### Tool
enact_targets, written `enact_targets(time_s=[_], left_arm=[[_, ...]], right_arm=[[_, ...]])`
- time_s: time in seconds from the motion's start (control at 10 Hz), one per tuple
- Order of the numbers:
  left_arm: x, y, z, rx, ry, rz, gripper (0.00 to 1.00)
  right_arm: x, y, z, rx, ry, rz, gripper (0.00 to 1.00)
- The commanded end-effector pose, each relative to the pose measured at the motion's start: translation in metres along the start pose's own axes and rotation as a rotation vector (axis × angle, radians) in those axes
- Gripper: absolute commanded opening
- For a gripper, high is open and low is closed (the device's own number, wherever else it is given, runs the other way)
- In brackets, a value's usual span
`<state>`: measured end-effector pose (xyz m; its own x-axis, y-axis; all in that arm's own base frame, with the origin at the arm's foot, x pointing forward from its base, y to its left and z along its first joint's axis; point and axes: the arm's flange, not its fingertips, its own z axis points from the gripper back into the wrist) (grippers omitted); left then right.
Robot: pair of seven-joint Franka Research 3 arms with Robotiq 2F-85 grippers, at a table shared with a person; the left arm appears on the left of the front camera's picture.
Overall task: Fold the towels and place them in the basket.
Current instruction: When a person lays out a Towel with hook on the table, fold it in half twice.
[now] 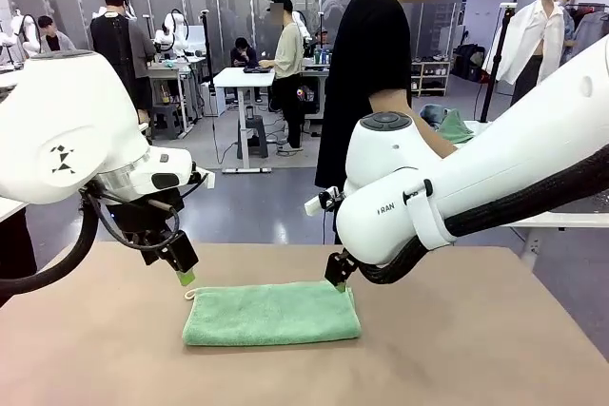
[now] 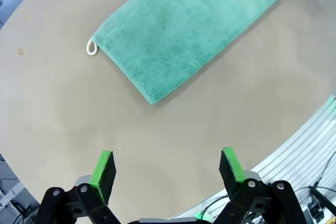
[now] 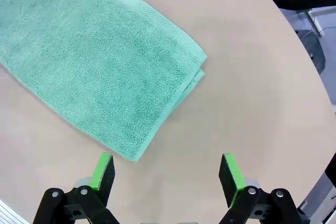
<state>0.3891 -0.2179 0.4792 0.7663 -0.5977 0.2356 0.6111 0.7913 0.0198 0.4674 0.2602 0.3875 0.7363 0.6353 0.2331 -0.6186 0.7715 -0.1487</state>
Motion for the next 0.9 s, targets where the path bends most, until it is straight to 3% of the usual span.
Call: enact_targets(time_s=[0.0, 0.4, 0.6, 0.8], left_arm=[[-0.001, 0.0, 0.0, 0.0, 0.001, 0.0, 1.0], [-0.039, -0.045, 0.171, 0.079, 0.023, 0.061, 1.0], [-0.075, -0.072, 0.244, 0.074, 0.003, 0.088, 1.0], [-0.113, -0.079, 0.291, 0.035, -0.032, 0.048, 1.0]], right_arm=[[0.0, -0.003, -0.016, 0.05, 0.006, -0.091, 1.0], [0.002, -0.022, -0.052, 0.126, -0.005, -0.369, 1.0], [0.0, -0.022, -0.063, 0.149, 0.034, -0.435, 1.0], [0.002, -0.017, -0.068, 0.114, 0.056, -0.465, 1.0]])
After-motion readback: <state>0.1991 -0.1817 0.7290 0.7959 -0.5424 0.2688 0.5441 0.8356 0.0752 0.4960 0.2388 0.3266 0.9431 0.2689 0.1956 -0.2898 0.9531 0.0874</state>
